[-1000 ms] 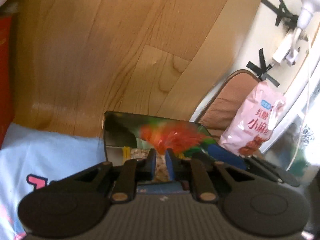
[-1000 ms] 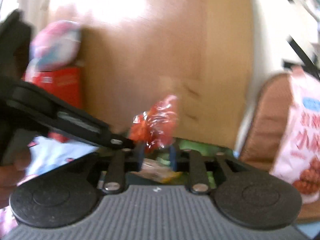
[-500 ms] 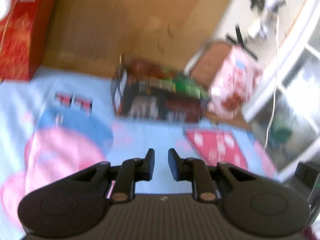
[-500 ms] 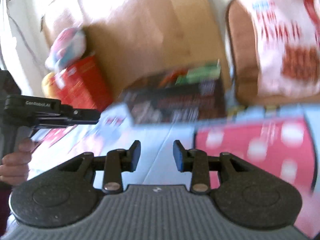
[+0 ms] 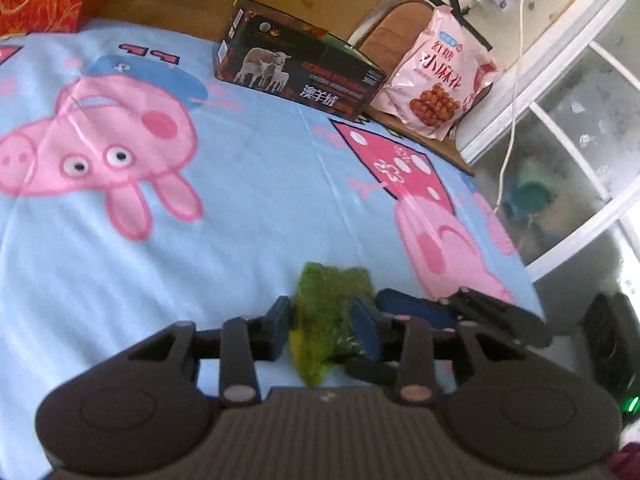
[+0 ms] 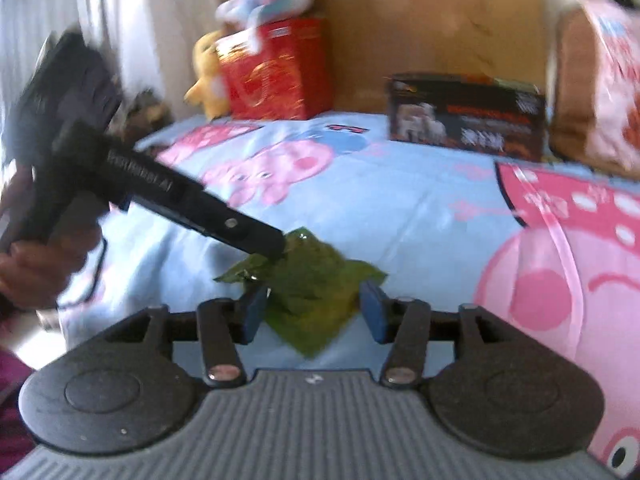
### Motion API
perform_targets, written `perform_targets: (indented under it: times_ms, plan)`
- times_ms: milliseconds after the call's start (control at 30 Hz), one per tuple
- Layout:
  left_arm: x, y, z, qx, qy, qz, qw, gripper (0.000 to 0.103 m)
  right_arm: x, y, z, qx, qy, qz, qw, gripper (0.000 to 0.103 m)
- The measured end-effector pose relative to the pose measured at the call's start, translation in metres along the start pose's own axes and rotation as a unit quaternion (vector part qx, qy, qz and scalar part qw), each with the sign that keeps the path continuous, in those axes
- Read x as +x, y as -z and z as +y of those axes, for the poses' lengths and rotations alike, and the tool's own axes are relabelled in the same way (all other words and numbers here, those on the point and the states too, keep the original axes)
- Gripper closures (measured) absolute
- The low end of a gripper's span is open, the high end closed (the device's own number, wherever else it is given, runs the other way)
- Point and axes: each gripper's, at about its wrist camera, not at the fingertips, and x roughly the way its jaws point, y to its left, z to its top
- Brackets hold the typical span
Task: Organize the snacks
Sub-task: 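Lower the left tool onto the dark green pack and close it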
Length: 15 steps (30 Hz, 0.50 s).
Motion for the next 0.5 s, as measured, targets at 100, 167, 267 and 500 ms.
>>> perform_targets:
  times_ms: [100, 167, 267, 500]
  plan:
    - [-0.004, -0.001, 0.005, -0.032, 0.023, -0.007, 0.9992, 0.065, 0.003, 0.002, 0.008, -0.029, 0.021, -0.006, 0.999, 0.045]
    - [-0.006, -0.004, 0.009, -0.052, 0.043, -0.011, 0.9977, 0.064, 0.004, 0.002, 0.003, -0.018, 0.022, -0.008, 1.000, 0.045]
    - [-0.003, -0.004, 0.003, -0.044, 0.044, -0.013, 0.9980, 0.064, 0.004, 0.003, -0.004, 0.000, 0.022, -0.009, 1.000, 0.044]
    - [0.014, 0.006, -0.041, 0.080, -0.087, -0.015, 0.9929, 0.065, -0.002, 0.009, 0.000, 0.004, 0.025, -0.009, 1.000, 0.043]
